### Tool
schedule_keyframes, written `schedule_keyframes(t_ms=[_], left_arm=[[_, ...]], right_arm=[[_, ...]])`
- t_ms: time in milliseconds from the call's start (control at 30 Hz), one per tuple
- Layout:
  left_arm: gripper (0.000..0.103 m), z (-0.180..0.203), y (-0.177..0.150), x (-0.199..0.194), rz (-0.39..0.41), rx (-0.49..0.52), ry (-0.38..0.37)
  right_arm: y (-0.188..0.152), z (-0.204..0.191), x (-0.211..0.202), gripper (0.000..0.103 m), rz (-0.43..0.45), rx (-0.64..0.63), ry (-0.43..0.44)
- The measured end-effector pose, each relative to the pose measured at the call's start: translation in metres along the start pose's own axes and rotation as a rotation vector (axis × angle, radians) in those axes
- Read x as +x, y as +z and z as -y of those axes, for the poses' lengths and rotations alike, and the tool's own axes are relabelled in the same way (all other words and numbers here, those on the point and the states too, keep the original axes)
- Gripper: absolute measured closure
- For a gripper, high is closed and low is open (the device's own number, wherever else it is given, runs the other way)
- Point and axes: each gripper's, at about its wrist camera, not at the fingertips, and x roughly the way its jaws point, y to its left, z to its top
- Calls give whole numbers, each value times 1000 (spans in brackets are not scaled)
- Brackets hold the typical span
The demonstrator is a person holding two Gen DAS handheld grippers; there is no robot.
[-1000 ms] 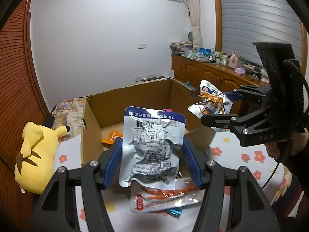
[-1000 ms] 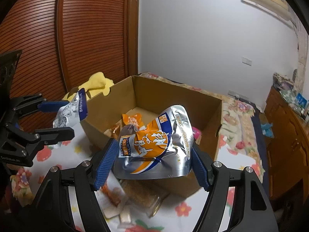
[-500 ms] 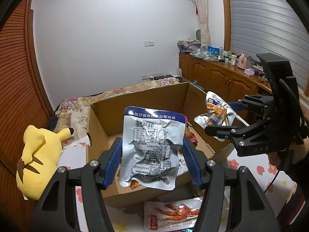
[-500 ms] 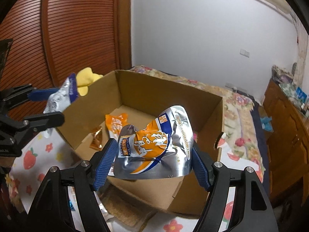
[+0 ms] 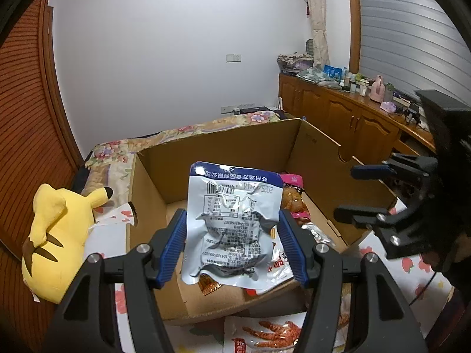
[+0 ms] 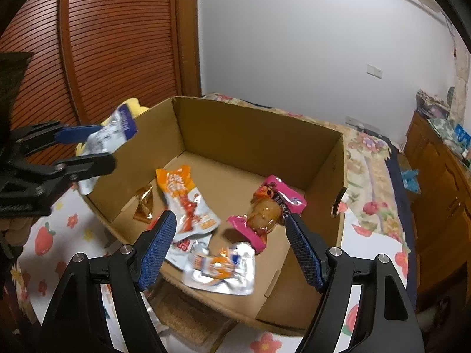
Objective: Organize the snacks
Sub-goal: 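Carry both packets over the box and open both tools to drop them, then move both tools back to the pile, right toward the red-white chicken-feet pouch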
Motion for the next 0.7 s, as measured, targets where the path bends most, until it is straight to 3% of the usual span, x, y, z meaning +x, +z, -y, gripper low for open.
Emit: schedule_keyframes(t_ms=[300, 700], left_arm=[[40, 0, -2, 17, -25, -20, 15], [39, 6, -12, -12, 17, -31, -6]], right_arm=[[-11, -5, -17, 24, 13, -7, 14], [-23, -20, -42, 24, 31, -18, 28]])
